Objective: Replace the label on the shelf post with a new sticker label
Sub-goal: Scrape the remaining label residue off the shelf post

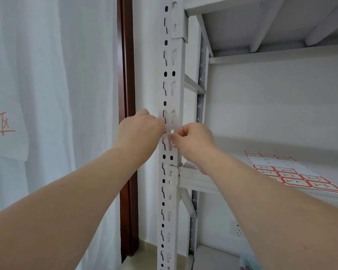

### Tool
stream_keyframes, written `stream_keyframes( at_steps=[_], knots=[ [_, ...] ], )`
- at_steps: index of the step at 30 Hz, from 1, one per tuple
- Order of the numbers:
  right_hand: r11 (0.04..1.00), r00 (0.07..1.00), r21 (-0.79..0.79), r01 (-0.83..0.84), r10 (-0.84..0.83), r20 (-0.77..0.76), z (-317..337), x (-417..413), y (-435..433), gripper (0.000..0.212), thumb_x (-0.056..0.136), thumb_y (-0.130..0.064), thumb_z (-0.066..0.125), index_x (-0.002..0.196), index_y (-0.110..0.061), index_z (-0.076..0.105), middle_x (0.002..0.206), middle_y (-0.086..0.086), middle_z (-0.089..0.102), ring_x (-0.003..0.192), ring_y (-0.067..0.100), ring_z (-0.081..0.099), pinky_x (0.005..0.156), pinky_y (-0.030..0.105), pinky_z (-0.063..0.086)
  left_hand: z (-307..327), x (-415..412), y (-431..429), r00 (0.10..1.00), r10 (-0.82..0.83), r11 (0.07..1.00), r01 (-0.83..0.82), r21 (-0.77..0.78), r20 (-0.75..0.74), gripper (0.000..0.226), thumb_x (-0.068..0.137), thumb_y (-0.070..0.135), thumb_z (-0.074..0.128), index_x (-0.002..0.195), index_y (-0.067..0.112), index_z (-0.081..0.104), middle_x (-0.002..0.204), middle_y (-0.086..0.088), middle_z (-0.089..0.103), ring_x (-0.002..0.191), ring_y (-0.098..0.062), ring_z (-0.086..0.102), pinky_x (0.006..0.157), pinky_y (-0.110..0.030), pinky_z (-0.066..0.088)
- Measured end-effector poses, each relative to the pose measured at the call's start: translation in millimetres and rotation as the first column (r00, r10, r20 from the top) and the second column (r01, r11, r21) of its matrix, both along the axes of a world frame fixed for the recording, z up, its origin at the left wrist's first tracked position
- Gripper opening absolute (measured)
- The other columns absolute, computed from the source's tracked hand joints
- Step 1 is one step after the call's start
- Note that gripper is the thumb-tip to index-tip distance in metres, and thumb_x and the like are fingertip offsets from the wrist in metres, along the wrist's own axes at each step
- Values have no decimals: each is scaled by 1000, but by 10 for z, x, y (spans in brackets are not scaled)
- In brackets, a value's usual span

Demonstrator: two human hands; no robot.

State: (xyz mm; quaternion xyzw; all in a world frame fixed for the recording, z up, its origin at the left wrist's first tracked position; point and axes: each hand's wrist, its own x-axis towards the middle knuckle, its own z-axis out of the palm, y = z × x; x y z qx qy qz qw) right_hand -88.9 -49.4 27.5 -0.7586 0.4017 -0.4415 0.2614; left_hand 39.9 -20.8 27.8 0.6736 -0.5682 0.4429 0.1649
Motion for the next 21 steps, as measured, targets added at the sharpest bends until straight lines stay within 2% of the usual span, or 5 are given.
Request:
stream_keyframes(
  at_steps=[4,7,12,18,21],
  knots=[
    [1000,1000,5,-7,8,-15,2,-18,0,23,87,-17,57,68,-7,66,81,11,68,73,21,55,77,33,52,11,16,7,999,-39,999,39,-16,-10,25,93,14,50,71,19,39,62,6,42,92,-18,50,50,-28,34],
    [1000,1000,2,-15,15,-6,-5,-22,-11,22,87,-17,58,77,-1,69,79,9,65,72,21,54,78,34,52,29,17,45,994,-94,996,94,3,-54,23,99,25,41,77,19,42,74,3,52,99,-18,50,59,-31,43],
    [1000,1000,-18,-22,21,-18,-4,-27,-15,22,88,-18,58,78,-3,71,83,13,69,74,22,56,76,34,52,42,31,64,996,-85,996,86,24,-31,24,99,30,39,94,16,58,86,1,63,103,-17,50,65,-33,49],
    [999,1000,-29,-16,15,-26,-10,-18,-33,30,87,-19,59,57,-15,60,80,11,68,75,23,58,77,34,52,58,52,67,994,-103,993,105,54,-31,26,98,35,40,104,18,60,92,1,64,106,-15,49,66,-31,46],
    [1000,1000,-26,-16,16,-12,-12,-20,-27,30,87,-19,59,58,-13,62,78,11,68,74,24,59,76,34,52,71,62,70,993,-112,992,114,63,-25,27,99,34,40,105,17,60,93,0,65,107,-16,49,69,-32,49]
  ],
)
